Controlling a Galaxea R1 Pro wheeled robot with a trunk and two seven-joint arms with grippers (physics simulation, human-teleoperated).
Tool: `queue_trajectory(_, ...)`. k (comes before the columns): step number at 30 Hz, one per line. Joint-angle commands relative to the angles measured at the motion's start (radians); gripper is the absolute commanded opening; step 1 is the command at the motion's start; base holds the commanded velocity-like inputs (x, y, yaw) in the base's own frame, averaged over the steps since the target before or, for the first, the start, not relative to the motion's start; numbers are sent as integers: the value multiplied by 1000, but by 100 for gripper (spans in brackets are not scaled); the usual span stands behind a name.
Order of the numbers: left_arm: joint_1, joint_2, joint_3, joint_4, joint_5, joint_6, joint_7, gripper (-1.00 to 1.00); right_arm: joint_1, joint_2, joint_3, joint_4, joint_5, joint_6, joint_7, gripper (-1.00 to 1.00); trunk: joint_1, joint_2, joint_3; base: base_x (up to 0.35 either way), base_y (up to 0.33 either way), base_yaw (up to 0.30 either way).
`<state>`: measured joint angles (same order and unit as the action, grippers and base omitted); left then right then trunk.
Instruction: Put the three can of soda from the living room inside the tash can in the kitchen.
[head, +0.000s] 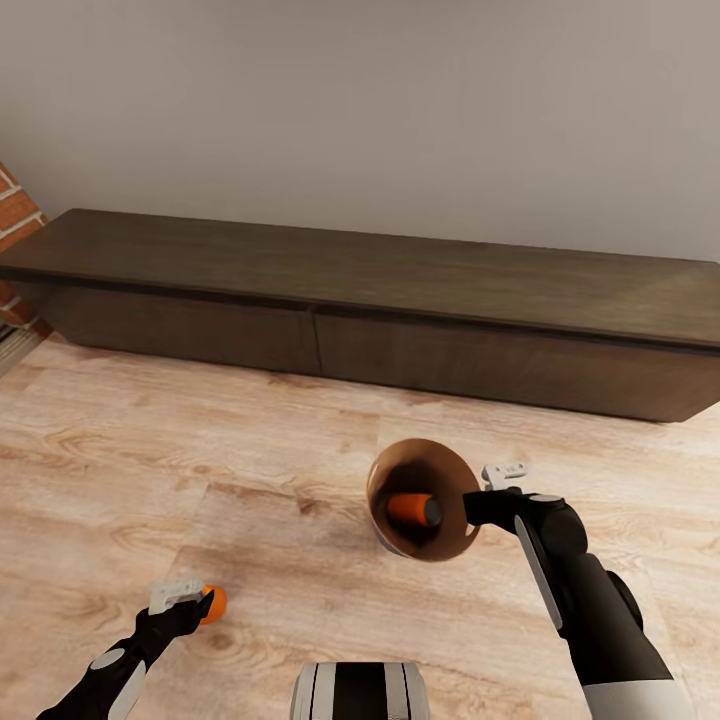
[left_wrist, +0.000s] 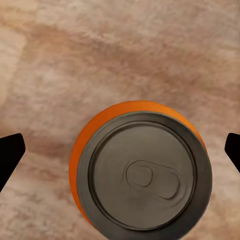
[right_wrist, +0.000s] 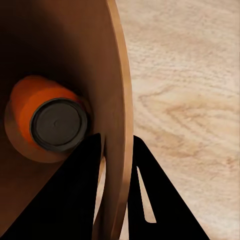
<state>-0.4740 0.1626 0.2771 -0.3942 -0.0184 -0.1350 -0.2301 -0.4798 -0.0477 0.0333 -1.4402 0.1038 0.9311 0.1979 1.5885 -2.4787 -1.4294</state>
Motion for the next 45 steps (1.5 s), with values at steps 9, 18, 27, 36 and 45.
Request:
queue_trajectory(9, 0, -1, 0, 0, 0, 0, 0, 100, 0, 0, 0, -2, -21, 2, 5, -100, 0, 0, 0, 0, 0, 0)
queue_trajectory(18, 0, -1, 1, 0, 0, -1, 0, 100, 0, 0, 0, -2, -21, 2, 5, -100, 0, 0, 0, -27, -14, 0)
queue_trajectory(27, 0, -2, 1, 0, 0, -1, 0, 100, 0, 0, 0, -1, -21, 2, 5, -100, 0, 0, 0, -8, -4, 0)
queue_trajectory(36, 0, -2, -1, 0, 0, 0, 0, 100, 0, 0, 0, -1, -21, 2, 5, -100, 12, -22, -13, 0, 0, 0)
queue_trajectory(45, 0, -2, 0, 0, 0, 0, 0, 100, 0, 0, 0, -1, -21, 2, 5, -100, 12, -22, -17, 0, 0, 0)
